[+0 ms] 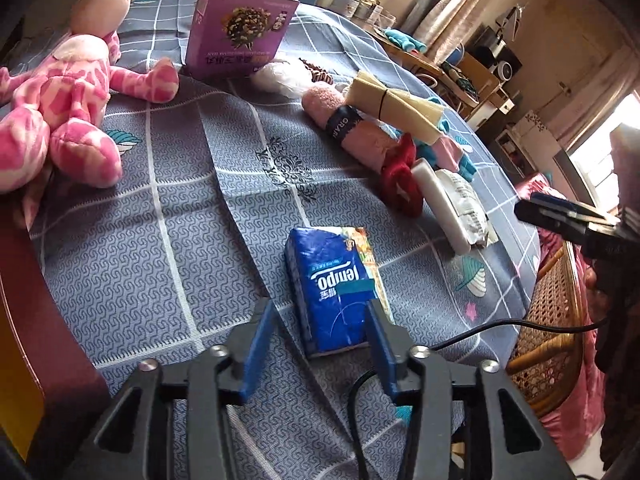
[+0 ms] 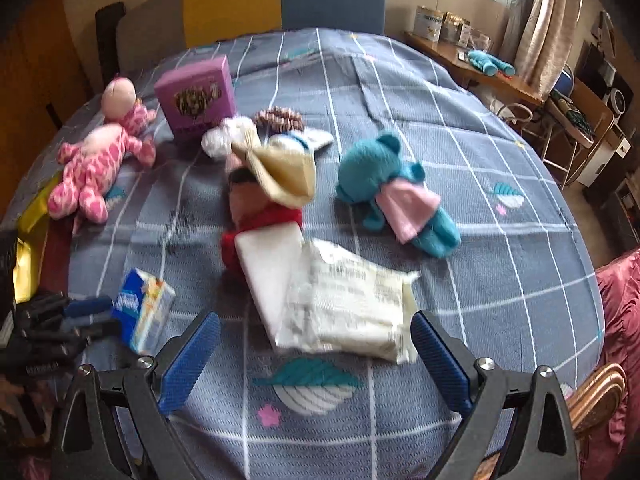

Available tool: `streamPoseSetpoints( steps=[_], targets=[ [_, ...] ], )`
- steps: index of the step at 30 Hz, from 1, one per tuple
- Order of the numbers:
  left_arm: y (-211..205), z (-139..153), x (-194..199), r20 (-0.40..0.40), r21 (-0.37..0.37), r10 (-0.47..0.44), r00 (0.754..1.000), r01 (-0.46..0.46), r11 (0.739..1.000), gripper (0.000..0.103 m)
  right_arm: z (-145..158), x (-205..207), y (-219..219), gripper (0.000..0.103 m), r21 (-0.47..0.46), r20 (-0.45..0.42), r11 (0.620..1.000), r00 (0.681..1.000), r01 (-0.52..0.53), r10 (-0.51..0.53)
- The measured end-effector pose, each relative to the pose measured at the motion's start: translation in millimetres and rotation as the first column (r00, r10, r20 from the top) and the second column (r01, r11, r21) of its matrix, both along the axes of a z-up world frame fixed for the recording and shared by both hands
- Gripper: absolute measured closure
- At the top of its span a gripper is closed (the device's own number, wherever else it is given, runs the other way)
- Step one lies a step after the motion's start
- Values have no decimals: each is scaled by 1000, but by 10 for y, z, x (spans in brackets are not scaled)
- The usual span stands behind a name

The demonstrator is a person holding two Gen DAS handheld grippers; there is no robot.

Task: Organize soft objects
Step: 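Grasp the blue Tempo tissue pack with the left tool, then grasp the beige mesh bundle with the right tool while the left tool lifts the tissue pack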

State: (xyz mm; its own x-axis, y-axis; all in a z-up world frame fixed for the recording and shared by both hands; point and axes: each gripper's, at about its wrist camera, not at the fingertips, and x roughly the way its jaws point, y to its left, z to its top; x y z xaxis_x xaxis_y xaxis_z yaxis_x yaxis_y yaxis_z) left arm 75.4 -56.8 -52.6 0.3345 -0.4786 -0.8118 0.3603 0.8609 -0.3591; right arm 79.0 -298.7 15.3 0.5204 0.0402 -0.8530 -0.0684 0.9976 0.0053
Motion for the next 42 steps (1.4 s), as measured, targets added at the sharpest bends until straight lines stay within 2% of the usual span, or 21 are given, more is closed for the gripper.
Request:
streamPoseSetpoints(
  steps=[1, 3, 6, 9, 11, 13, 15, 18, 19, 20, 21, 26, 30, 33, 37, 42],
  targets=[
    [-30, 19, -5, 13, 12, 8, 1000, -8, 1000, 37, 35, 63, 18, 5, 5, 13, 1000, 1000, -1, 1],
    [-114, 74, 11, 35, 30, 8, 999, -9, 1000, 32, 75, 184, 72, 5, 1, 34, 1000, 999, -13, 13],
    [-223, 150, 18, 74, 70, 0, 997, -5, 998, 25, 112, 383, 185, 5, -54, 61, 998, 997, -42, 46],
    [-339, 120, 73, 99, 140, -15, 995, 1, 990, 26, 155, 607, 311, 5, -120, 85, 988, 990, -101, 111],
    [-392, 64, 109, 84, 148, -24, 996, 11, 989, 27, 136, 784, 410, 5, -179, 84, 974, 984, -138, 155],
    [-425, 2, 131, 71, 158, -32, 997, 20, 987, 36, 57, 956, 516, 6, -234, 52, 953, 976, -194, 212],
    [-415, -51, 140, 58, 158, -36, 998, 26, 987, 36, -69, 1116, 617, 6, -305, 12, 923, 968, -236, 252],
    [-370, -70, 153, 48, 131, -28, 998, 22, 991, 36, -352, 1321, 718, 23, -363, -98, 880, 952, -306, 290],
    [-349, -77, 161, 41, 119, -26, 999, 21, 993, 36, -440, 1364, 730, 44, -363, -133, 873, 945, -326, 298],
    [-320, -86, 159, 30, 105, -21, 999, 18, 994, 36, -510, 1375, 735, 79, -362, -159, 867, 940, -341, 303],
    [-270, -102, 170, 11, 82, -9, 1000, 8, 997, 34, -531, 1367, 726, 82, -358, -163, 871, 941, -337, 297],
    [-98, -112, 217, -37, -6, 26, 999, -26, 1000, 30, -265, 1005, 631, 84, -275, -47, 917, 957, -289, 288],
    [-36, -56, 234, -35, -14, 53, 998, -53, 998, 29, -77, 620, 520, 84, -139, 2, 952, 961, -272, 275],
    [-102, -4, 235, -11, 33, 49, 999, -49, 998, 29, -111, 374, 481, 84, -76, -10, 960, 963, -270, 270],
    [-268, 51, 221, 14, 103, 35, 999, -36, 994, 29, -216, 133, 482, 84, -46, -42, 967, 967, -252, 250],
    [-543, 1, 213, 53, 249, 22, 998, -34, 968, 29, -228, 71, 476, 84, -36, -43, 970, 970, -241, 239]
  ],
)
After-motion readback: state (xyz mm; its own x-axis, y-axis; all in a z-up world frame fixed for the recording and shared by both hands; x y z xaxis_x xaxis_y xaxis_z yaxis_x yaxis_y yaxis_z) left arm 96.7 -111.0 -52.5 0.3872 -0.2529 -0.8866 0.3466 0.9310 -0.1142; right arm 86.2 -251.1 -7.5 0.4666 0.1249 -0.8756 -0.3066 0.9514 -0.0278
